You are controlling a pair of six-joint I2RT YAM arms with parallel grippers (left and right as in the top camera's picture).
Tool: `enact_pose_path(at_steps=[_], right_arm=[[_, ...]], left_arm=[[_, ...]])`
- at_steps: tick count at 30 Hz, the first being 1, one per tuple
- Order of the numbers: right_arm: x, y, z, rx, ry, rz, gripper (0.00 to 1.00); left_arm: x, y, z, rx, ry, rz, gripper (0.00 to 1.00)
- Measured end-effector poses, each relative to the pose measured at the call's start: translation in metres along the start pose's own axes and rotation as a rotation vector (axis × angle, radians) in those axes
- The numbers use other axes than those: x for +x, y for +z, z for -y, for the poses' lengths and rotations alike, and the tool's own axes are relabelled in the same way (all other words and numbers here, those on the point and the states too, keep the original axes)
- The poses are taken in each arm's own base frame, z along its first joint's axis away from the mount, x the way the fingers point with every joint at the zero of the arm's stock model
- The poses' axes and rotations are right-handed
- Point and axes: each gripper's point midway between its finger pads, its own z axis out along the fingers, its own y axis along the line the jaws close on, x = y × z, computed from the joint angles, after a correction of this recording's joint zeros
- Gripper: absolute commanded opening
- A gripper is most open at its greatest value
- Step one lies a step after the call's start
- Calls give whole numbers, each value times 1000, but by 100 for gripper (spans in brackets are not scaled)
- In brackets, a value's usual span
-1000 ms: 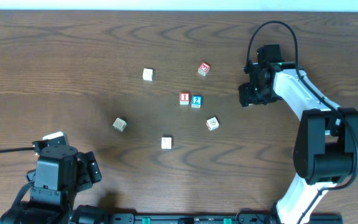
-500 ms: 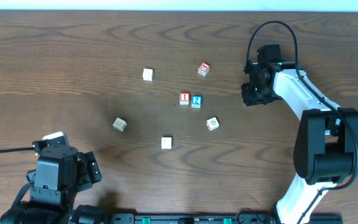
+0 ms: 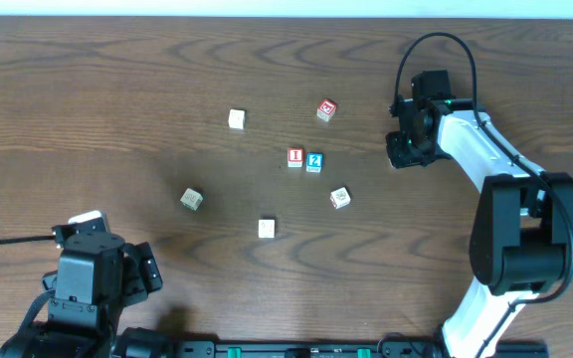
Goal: Spell out Ai2
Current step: 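Carry the A block left toward the I block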
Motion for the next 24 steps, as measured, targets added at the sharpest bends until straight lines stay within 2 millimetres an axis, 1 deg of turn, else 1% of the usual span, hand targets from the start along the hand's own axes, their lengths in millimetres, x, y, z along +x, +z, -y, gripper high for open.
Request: enact_pose_path(at_steps=[4, 6, 10, 12, 13, 15, 16, 18, 20, 21, 22, 24], right_arm=[[-3, -1, -1, 0, 4, 11, 21], [-12, -6, -4, -1, -4, 28, 18], [-42, -26, -18, -7, -22, 103, 11], [-61, -40, -33, -24, -38, 156, 5], [-71, -47, -43, -39, -49, 183, 2], [-86, -60, -67, -72, -68, 234, 1], [-93, -66, -82, -90, -78, 260, 1], [-101, -73, -108, -123, -91, 296, 1], [-104, -77, -139, -160, -101, 322, 1], [-103, -78, -151, -173, -102, 327, 1], [-102, -79, -168, -193, -107, 334, 1], [-98, -82, -195, -223, -118, 343, 1]], left_arm=[[0, 0, 0, 0, 0, 0, 95], [0, 0, 0, 0, 0, 0, 95], [0, 0, 0, 0, 0, 0, 95], [0, 0, 0, 0, 0, 0, 95], [0, 0, 0, 0, 0, 0, 95], [0, 0, 0, 0, 0, -1, 95], [0, 0, 0, 0, 0, -1, 96], [0, 0, 0, 0, 0, -1, 96], [0, 0, 0, 0, 0, 0, 95], [0, 0, 0, 0, 0, 0, 96], [0, 0, 0, 0, 0, 0, 95], [0, 0, 0, 0, 0, -1, 95]])
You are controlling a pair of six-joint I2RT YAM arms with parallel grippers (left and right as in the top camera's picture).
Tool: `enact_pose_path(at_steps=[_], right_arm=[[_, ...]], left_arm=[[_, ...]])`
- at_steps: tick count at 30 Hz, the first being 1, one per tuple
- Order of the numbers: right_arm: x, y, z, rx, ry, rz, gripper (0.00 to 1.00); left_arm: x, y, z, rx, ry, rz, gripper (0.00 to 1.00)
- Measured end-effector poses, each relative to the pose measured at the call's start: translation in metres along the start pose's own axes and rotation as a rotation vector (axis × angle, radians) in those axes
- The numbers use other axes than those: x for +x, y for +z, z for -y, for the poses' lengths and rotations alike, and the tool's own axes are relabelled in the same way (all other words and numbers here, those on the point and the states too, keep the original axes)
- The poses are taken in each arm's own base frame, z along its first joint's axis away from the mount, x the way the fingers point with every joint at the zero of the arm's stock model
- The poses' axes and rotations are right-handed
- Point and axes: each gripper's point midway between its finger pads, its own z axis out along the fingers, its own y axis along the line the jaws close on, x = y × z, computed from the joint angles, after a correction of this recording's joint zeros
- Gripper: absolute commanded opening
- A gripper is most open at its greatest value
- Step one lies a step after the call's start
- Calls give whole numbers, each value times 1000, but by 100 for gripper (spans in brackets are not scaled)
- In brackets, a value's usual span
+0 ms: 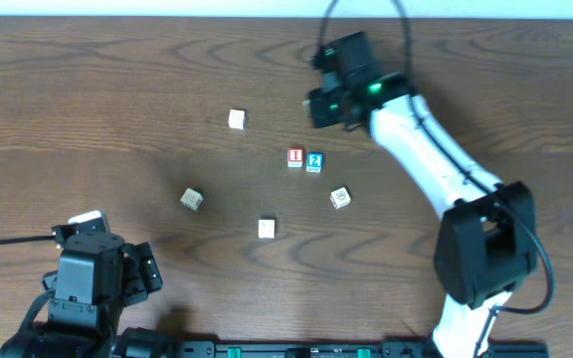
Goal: Spell out Ai2
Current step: 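Carry the A block left toward the I block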
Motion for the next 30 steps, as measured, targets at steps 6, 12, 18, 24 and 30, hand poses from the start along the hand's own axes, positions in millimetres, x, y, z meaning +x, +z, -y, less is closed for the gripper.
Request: enact_pose_path(at_steps=[6, 12, 18, 24, 30], right_arm=[[14, 7, -70, -34, -28, 7, 1], [41, 38, -70, 14, 49, -74, 1], [43, 45, -66, 34, 120, -79, 1], [49, 49, -67, 38, 140, -96, 1], [64, 54, -70, 51, 135, -144, 2]], left_arm=[[0, 0, 0, 0, 0, 0, 95], [0, 0, 0, 0, 0, 0, 95], [0, 0, 0, 0, 0, 0, 95], [0, 0, 0, 0, 0, 0, 95], [0, 0, 0, 0, 0, 0, 95]])
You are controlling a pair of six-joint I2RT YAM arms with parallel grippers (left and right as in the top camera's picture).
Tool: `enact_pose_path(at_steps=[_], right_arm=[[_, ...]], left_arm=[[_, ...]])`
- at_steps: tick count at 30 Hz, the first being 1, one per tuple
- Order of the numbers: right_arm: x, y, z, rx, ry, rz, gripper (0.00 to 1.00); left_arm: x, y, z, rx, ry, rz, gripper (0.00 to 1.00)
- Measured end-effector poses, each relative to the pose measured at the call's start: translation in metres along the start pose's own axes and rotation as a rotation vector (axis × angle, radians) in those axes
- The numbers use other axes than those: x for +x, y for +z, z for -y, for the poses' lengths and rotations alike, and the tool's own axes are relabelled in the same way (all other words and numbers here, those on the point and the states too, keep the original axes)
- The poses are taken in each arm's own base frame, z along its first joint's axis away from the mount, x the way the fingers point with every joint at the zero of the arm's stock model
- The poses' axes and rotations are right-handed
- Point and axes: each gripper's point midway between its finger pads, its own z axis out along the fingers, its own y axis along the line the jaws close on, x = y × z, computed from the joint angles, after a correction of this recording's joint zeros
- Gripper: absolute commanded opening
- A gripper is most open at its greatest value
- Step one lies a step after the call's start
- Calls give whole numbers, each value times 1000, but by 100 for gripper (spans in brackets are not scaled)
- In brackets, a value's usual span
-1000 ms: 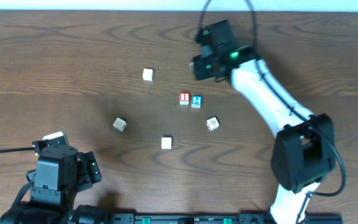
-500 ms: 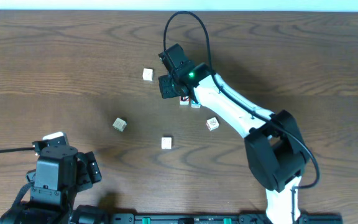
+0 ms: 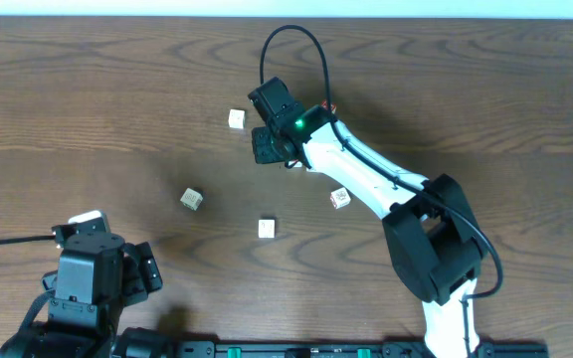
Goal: Spell out Ai2
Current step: 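Carry the A block left toward the I block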
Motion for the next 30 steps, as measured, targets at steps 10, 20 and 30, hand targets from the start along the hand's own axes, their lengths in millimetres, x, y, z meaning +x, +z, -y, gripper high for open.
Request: enact_pose_path(at_steps=[10, 20, 30], right_arm=[[14, 8, 9, 39, 19, -53, 2], [16, 12, 15, 67, 19, -59, 1], [18, 12, 20, 94, 17, -63, 1]], left_arm=[[0, 0, 0, 0, 0, 0, 95], [0, 0, 0, 0, 0, 0, 95], [0, 0, 0, 0, 0, 0, 95]])
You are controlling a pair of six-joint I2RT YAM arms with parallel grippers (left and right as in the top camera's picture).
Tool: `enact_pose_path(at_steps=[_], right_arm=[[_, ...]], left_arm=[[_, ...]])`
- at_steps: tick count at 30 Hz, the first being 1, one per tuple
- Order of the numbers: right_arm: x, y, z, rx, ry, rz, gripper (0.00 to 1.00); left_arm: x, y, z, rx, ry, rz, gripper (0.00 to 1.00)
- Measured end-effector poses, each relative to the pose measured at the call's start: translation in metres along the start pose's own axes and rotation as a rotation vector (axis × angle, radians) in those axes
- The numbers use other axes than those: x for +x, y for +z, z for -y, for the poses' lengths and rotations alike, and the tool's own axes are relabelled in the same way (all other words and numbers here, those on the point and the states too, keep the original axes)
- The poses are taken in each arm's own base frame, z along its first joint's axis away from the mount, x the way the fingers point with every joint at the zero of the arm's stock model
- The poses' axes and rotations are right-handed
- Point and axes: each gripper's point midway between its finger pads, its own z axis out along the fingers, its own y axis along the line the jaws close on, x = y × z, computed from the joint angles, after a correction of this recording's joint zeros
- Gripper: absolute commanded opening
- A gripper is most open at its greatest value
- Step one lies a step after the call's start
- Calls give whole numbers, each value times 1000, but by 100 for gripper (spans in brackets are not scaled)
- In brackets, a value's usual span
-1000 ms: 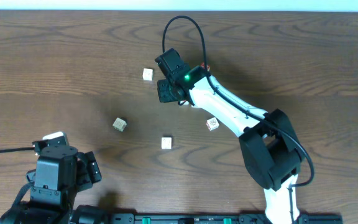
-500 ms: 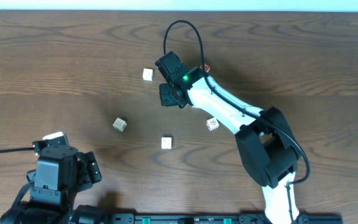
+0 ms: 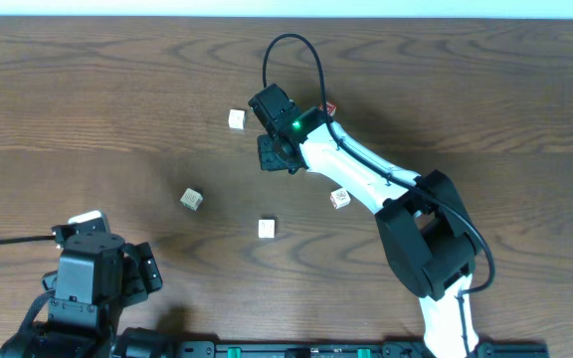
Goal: Spell out Ai2
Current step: 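Carry the A block left toward the I block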
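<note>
Only the overhead view is given. My right arm reaches from the near right across the table's middle, and its gripper point(image 3: 270, 159) hangs left of centre, its jaws too dark to read. The arm covers the middle of the table, so no letter or digit blocks show there. A red-faced block point(image 3: 328, 106) peeks out behind the arm. Pale blocks lie at the upper left point(image 3: 236, 119), left point(image 3: 191, 199), near the middle front point(image 3: 267, 228) and beside the arm point(image 3: 339, 198). My left gripper point(image 3: 145, 270) is folded at the near left.
The wooden table point(image 3: 88, 89) runs across the whole view. A black cable loops above the right wrist point(image 3: 291, 45). The right arm's base point(image 3: 436, 249) stands at the near right, and the left arm's body point(image 3: 83, 283) at the near left corner.
The right gripper has shifted slightly toward the front, and the arm's elbow has come a little nearer. The visible blocks and the left arm have not moved.
The right gripper was at the far right, with a red "I" block and a blue "2" block side by side mid-table. Then it was over the red-faced block at the back. Then it was left of centre, the arm hiding the pair, as it is now.
</note>
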Motion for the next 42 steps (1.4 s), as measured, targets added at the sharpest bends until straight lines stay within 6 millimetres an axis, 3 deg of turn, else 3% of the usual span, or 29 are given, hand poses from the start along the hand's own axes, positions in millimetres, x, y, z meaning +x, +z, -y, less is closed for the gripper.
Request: enact_pose_path(at_steps=[13, 20, 33, 42], right_arm=[[2, 4, 1, 8, 0, -7, 1], [1, 4, 1, 6, 0, -5, 21], [-2, 4, -1, -1, 1, 7, 33], [-2, 4, -1, -1, 4, 8, 34]], left_arm=[[0, 0, 0, 0, 0, 0, 95], [0, 0, 0, 0, 0, 0, 95], [0, 0, 0, 0, 0, 0, 95], [0, 0, 0, 0, 0, 0, 95]])
